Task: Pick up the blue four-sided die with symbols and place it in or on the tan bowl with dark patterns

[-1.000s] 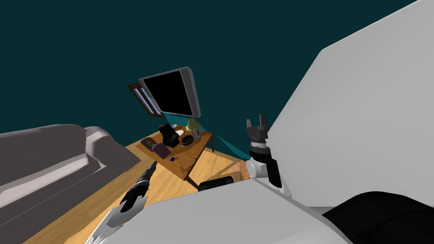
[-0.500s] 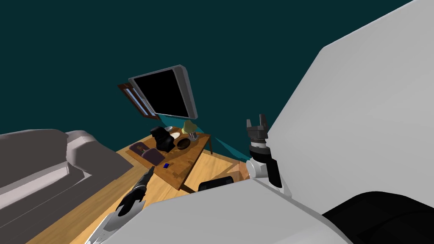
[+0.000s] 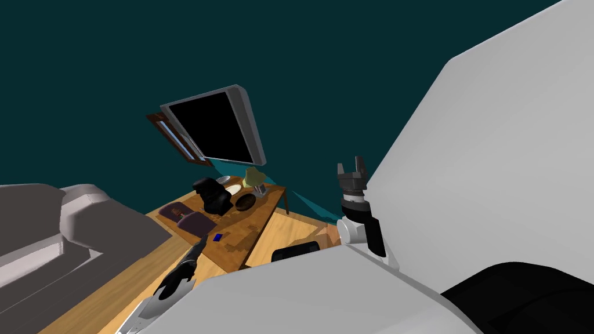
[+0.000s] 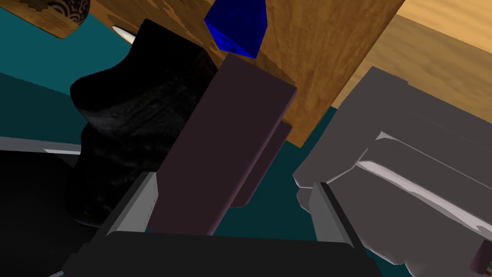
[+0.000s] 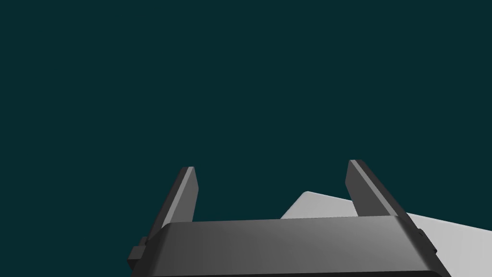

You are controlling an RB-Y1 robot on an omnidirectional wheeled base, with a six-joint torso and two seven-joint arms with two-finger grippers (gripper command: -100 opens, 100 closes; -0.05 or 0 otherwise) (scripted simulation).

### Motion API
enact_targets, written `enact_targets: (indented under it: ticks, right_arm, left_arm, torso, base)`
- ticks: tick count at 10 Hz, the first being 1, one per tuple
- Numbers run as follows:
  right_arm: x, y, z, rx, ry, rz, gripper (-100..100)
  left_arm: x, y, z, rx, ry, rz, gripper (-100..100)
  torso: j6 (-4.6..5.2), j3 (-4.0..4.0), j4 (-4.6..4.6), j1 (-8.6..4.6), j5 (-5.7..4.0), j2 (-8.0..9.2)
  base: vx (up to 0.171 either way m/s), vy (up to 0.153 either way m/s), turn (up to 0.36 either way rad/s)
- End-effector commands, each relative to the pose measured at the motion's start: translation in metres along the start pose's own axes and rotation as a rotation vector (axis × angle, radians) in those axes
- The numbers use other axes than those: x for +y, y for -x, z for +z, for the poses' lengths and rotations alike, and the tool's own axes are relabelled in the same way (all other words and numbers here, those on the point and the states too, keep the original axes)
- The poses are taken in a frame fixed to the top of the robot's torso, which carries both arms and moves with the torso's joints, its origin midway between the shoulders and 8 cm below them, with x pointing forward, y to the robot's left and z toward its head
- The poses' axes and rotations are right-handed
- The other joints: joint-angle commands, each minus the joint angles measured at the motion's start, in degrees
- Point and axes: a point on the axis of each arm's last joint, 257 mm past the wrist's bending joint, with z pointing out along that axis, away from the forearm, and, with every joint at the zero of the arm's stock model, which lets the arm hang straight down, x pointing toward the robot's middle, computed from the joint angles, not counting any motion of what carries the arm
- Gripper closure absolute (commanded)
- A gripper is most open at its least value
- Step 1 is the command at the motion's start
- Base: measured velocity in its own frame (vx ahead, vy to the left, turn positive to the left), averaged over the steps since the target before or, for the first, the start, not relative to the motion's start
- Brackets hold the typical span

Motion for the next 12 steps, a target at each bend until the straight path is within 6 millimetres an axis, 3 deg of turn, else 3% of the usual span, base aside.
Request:
enact_targets:
  ticks: [1, 5, 8, 10, 11, 12]
  right_arm:
    - [0.0, 0.0, 0.0, 0.0, 0.0, 0.0, 0]
    - [0.0, 0.0, 0.0, 0.0, 0.0, 0.0, 0]
    - [0.0, 0.0, 0.0, 0.0, 0.0, 0.0, 0]
    - [0.0, 0.0, 0.0, 0.0, 0.0, 0.0, 0]
    - [0.0, 0.0, 0.0, 0.0, 0.0, 0.0, 0]
    - [0.0, 0.0, 0.0, 0.0, 0.0, 0.0, 0]
  left_arm:
    - [0.013, -0.006, 0.0, 0.017, 0.032, 0.004, -100]
    - [0.043, -0.017, -0.003, 0.049, 0.101, 0.019, -100]
    - [0.086, -0.042, -0.014, 0.112, 0.204, 0.033, -100]
    - [0.099, -0.057, -0.022, 0.141, 0.237, 0.032, -100]
    - [0.095, -0.053, -0.019, 0.132, 0.227, 0.03, -100]
    - [0.096, -0.054, -0.019, 0.134, 0.228, 0.031, 0]
  torso:
    - [0.0, 0.0, 0.0, 0.0, 0.0, 0.0]
    - [-0.01, 0.06, 0.02, 0.04, 0.02, 0.11]
    - [-0.01, 0.06, 0.02, 0.09, 0.02, 0.1]
    - [-0.02, -0.06, -0.03, 0.02, 0.01, -0.1]
    - [-0.02, -0.03, -0.02, 0.06, 0.01, -0.03]
    - [-0.03, 0.1, 0.03, 0.1, 0.02, 0.19]
  base:
    - [0.085, -0.011, -0.034]
    - [0.084, -0.017, -0.04]
    - [0.111, -0.018, -0.068]
    - [0.142, -0.022, -0.033]
    - [0.05, -0.004, -0.001]
    - [0.011, -0.001, 0.0]
